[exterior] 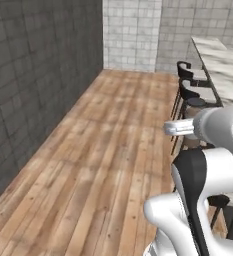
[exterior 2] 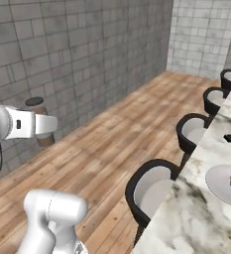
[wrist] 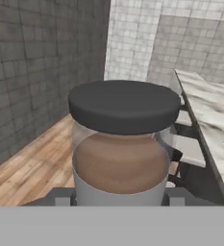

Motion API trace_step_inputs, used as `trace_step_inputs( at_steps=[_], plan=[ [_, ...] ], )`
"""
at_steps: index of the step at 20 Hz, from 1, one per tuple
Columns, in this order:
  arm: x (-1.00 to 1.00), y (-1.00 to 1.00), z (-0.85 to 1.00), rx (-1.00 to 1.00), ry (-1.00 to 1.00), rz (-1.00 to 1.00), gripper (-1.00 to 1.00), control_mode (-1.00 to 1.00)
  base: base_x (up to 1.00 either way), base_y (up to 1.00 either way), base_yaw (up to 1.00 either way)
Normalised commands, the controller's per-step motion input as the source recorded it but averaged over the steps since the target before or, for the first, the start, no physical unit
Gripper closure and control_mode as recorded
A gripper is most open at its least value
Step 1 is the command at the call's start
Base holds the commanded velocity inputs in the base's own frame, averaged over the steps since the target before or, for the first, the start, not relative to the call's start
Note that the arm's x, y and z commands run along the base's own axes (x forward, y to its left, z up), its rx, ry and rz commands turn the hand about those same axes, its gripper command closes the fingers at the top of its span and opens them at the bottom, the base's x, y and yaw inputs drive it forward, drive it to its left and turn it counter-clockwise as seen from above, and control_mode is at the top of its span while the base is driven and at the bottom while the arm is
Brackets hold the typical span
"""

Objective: Take the cinnamon bottle from the cabinet and place it on the dining table, next to the plate with the cupcake. Then take the chocolate from the dining counter and place it on the cupcake plate.

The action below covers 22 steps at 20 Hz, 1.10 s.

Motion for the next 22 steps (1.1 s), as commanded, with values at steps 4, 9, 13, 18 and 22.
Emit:
trace_step_inputs(
  at_steps=[4, 9, 13, 18, 22],
  plan=[
    [0.0, 0.0, 0.0, 0.0, 0.0, 0.0, 1.0, 1.0, 0.96, 0.24, -0.29],
    [0.0, 0.0, 0.0, 0.0, 0.0, 0.0, 1.0, 1.0, 0.69, 0.41, -0.51],
    [0.0, 0.0, 0.0, 0.0, 0.0, 0.0, 1.0, 1.0, 0.67, 0.56, -0.56],
    [0.0, 0.0, 0.0, 0.0, 0.0, 0.0, 1.0, 1.0, 0.55, 0.56, -0.56],
    [0.0, 0.0, 0.0, 0.0, 0.0, 0.0, 1.0, 1.0, 0.36, 0.48, -0.63]
  ],
)
